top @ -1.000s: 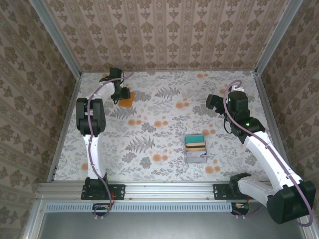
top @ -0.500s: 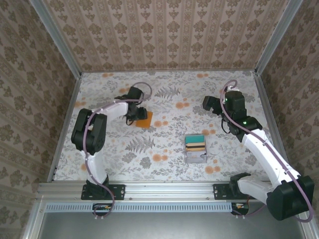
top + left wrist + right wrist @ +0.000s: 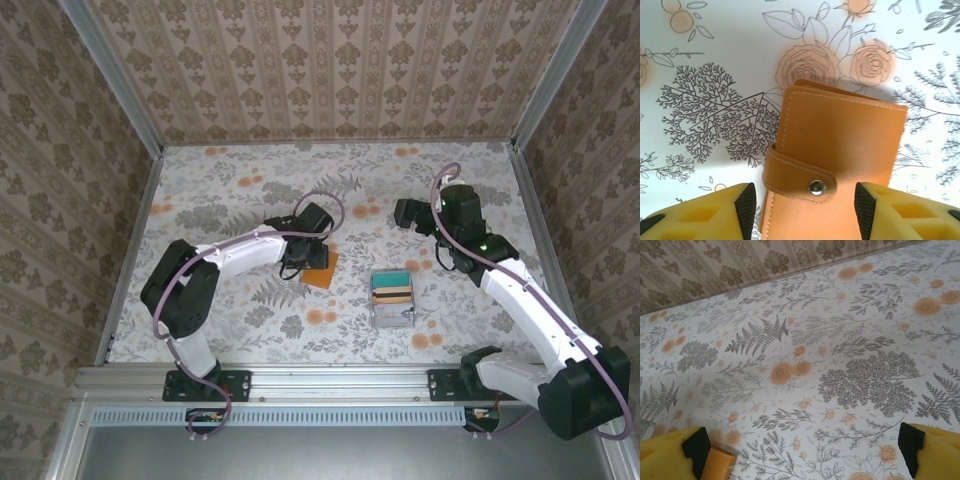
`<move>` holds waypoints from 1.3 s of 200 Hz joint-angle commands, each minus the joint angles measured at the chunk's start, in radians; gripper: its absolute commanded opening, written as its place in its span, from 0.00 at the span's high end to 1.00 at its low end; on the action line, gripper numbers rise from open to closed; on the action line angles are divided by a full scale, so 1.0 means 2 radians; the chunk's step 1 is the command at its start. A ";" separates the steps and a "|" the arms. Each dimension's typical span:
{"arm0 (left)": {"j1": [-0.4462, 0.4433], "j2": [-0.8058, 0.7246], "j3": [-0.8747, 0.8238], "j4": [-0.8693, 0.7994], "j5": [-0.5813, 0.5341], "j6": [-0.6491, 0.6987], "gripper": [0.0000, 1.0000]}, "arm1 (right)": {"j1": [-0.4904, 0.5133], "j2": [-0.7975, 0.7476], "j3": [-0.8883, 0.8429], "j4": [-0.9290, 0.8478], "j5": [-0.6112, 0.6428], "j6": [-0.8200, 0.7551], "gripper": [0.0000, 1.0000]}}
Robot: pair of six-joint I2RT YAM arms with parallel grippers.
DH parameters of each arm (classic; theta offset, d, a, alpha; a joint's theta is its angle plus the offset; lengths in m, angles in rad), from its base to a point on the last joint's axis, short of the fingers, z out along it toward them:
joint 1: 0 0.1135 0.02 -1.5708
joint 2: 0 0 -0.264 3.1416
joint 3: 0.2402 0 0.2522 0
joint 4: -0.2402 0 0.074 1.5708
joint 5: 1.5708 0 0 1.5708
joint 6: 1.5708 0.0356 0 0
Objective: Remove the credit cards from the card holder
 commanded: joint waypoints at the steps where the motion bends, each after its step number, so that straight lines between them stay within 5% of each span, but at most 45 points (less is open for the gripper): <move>1: -0.011 -0.004 0.014 -0.036 -0.025 0.012 0.46 | 0.009 -0.009 -0.011 0.001 0.006 0.008 0.01; 50: -0.018 0.036 0.052 -0.056 -0.029 0.086 0.56 | 0.016 -0.020 -0.018 -0.004 0.015 0.012 0.00; 168: -0.017 0.079 0.074 -0.091 -0.020 0.139 0.56 | 0.021 -0.026 -0.021 -0.007 0.028 0.019 0.00; 202: -0.017 0.090 0.077 -0.094 -0.027 0.152 0.72 | 0.023 -0.024 -0.020 -0.006 0.025 0.020 0.00; 236: -0.017 0.083 0.083 -0.095 -0.030 0.156 1.00 | 0.034 -0.016 -0.015 -0.006 0.024 0.018 0.00; 260: -0.008 0.062 0.077 -0.086 -0.016 0.143 1.00 | 0.043 -0.005 -0.001 -0.012 0.017 0.020 0.00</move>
